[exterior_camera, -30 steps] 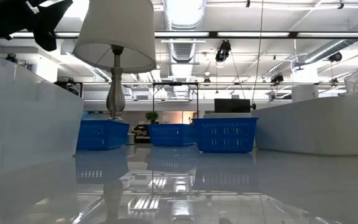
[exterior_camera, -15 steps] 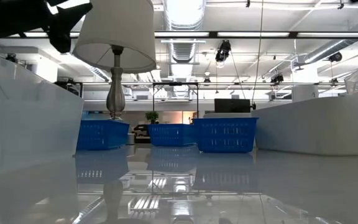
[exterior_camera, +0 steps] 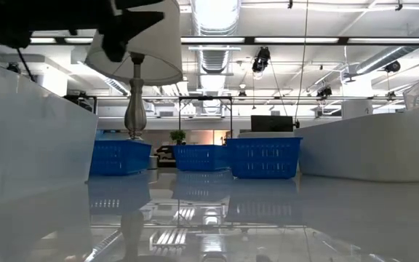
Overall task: Stack baskets by color
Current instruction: Stack the bottom right blue bin on top of the bottom left blue bin
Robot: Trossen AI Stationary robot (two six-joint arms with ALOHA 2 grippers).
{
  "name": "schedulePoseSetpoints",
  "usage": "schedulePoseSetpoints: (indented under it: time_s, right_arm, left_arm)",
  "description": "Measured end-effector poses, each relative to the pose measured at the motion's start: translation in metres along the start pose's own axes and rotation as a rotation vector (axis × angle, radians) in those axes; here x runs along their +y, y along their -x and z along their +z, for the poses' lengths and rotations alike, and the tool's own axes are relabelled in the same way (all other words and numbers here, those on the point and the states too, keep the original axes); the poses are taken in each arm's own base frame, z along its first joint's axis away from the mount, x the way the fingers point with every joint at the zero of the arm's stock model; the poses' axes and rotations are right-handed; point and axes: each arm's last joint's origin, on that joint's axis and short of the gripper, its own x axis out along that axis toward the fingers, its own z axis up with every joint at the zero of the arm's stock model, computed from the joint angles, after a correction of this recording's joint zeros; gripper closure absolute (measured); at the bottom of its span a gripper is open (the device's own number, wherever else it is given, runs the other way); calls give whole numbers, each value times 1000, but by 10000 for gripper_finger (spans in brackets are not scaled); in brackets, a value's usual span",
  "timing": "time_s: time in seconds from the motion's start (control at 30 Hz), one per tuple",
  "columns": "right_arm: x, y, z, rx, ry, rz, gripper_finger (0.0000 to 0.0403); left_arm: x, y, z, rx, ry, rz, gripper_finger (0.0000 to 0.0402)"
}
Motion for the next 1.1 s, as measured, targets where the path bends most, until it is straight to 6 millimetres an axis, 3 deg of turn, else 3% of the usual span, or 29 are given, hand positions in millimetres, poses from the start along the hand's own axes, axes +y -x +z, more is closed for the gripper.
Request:
schedulePoseSetpoints:
  time_s: [0.1, 0.57, 0.67, 0.8, 1.1]
  right_arm:
    - [-11, 6, -3, -86, 19, 10, 365]
    - [-58, 36, -27, -430, 89, 60, 365]
    - [-72, 46, -27, -491, 101, 55, 365]
    - [-108, 70, -32, -652, 25, 68, 365]
    - [-126, 81, -45, -731, -22, 61, 365]
  left_arm:
    - [-7, -18, -4, 26, 33, 1, 259]
    - [-31, -87, -31, 449, 136, 207, 259]
    - [-37, -101, -34, 492, 139, 235, 259]
    - [-43, -118, -37, 537, 168, 273, 259]
    - [-51, -143, -51, 722, 304, 498, 259]
